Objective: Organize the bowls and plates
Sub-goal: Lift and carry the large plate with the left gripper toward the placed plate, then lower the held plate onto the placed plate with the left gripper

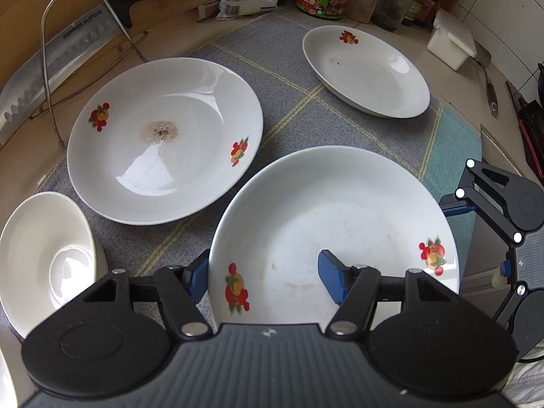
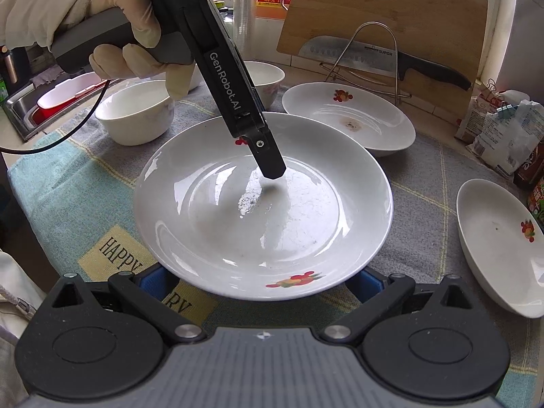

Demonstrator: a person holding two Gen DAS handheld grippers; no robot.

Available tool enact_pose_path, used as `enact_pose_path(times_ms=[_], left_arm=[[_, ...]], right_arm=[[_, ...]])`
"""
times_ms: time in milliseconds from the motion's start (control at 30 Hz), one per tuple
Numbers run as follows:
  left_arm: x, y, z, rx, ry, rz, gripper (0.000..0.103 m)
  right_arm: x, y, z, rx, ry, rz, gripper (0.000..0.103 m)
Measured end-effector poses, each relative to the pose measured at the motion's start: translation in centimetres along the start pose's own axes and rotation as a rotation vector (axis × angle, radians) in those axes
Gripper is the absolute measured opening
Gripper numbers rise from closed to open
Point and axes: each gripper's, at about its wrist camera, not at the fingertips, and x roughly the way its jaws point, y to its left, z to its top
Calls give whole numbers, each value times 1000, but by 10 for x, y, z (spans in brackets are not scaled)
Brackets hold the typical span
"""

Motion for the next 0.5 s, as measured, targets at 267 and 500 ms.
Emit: enact_pose_path(times_ms=[267,500], left_arm=[[8,-12,29,-7,-14,14,64],[15,-22,53,-11,-23,26,64]], right_arm=[[-10,-31,-4,-19,-6,4,103],[-18,-60,-9,-32,-11,5,103]])
